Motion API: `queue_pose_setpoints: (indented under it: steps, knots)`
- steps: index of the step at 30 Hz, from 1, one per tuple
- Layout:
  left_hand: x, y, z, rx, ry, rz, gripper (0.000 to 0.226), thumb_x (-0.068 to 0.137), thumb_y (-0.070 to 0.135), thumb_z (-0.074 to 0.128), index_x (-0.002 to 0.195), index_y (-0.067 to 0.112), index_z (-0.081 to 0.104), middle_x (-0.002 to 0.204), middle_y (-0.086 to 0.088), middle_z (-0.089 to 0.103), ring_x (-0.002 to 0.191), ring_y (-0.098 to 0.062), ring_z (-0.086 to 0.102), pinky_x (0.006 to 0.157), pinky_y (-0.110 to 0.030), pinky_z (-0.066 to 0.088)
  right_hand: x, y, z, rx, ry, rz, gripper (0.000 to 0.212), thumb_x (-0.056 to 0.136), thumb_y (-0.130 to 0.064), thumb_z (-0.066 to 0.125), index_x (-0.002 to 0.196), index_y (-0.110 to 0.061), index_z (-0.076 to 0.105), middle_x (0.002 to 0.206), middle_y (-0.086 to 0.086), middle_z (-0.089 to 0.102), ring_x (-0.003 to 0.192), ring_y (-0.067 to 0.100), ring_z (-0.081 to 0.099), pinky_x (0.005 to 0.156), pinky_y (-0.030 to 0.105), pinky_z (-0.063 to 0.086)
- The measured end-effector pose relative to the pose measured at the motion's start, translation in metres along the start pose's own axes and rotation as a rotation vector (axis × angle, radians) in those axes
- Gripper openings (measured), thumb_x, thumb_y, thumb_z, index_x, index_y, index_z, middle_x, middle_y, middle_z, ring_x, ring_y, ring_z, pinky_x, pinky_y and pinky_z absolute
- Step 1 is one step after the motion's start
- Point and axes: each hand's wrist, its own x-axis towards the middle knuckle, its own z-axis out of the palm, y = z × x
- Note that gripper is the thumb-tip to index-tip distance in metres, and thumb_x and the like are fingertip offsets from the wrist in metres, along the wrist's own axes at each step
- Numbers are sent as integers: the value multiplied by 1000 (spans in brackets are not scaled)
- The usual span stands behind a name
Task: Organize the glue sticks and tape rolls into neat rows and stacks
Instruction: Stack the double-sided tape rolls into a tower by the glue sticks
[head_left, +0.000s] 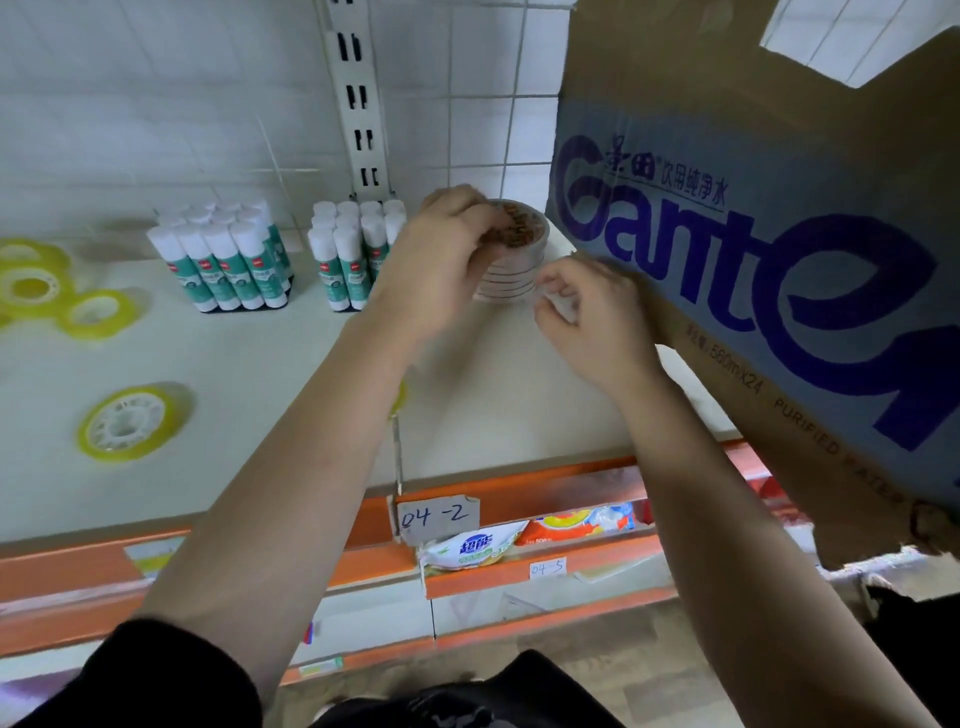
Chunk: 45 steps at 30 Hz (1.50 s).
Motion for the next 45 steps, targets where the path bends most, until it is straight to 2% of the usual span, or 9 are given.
queue_pose_setpoints:
  steps: [5,9,12,16,21,30,33,38,45]
  knots:
    - [-32,-6,-47,147,80,-21,26,89,26,56,103,10,71,99,-10,67,93,-36,62,79,-46,50,12,-36,3,61,76,-75,19,88,-15,64,106,-11,68,98,2,67,89,15,60,77,37,53]
    - [-74,-17,-88,290,137,-116,20,91,28,57,101,16,69,99,-5,66,92,-32,61,81,-41,42,20,-80,25,136,91,-185,20,85,-13,61,102,-9,69,94,3,67,87,17,61,77,37,53]
    - [-111,-31,-121,373,147,-185,24,92,31,54,103,16,69,98,-7,66,92,-33,61,84,-43,43,22,-118,46,179,67,-258,20,83,-13,60,100,-7,70,91,5,68,85,20,62,76,36,52]
    - [-164,-54,-167,471,190,-295,25,92,32,55,105,16,69,100,-7,66,92,-32,62,84,-42,42,23,-175,84,233,23,-333,19,81,-11,60,97,-9,69,87,7,67,80,25,63,75,42,53]
    - [-232,-88,-230,536,232,-430,25,90,32,56,106,17,69,102,-7,67,94,-33,62,85,-43,43,21,-250,138,271,-63,-386,20,82,-16,60,99,-11,69,88,5,68,80,20,61,76,39,52]
    - [-340,-171,-345,580,223,-539,25,92,32,56,108,17,68,104,-5,66,96,-34,61,84,-45,46,11,-391,244,334,-137,-433,22,82,-20,59,98,-10,71,90,5,69,84,23,64,79,42,53]
    - [-370,-206,-380,610,203,-553,26,93,32,55,109,17,69,105,-4,67,95,-33,61,84,-43,43,11,-437,278,352,-139,-432,21,83,-20,60,99,-12,72,92,3,69,88,20,64,82,39,53]
    - [-407,-256,-426,566,214,-606,28,93,32,53,109,16,68,105,-5,65,97,-33,61,87,-49,44,17,-504,330,357,-182,-434,22,84,-23,59,99,-12,72,94,3,69,90,18,63,83,32,51]
    - [-433,-303,-466,574,234,-631,24,93,31,58,108,17,69,107,-5,65,97,-30,60,87,-41,37,49,-567,395,243,-286,-430,22,85,-26,59,99,-14,71,97,3,68,90,22,63,82,36,50]
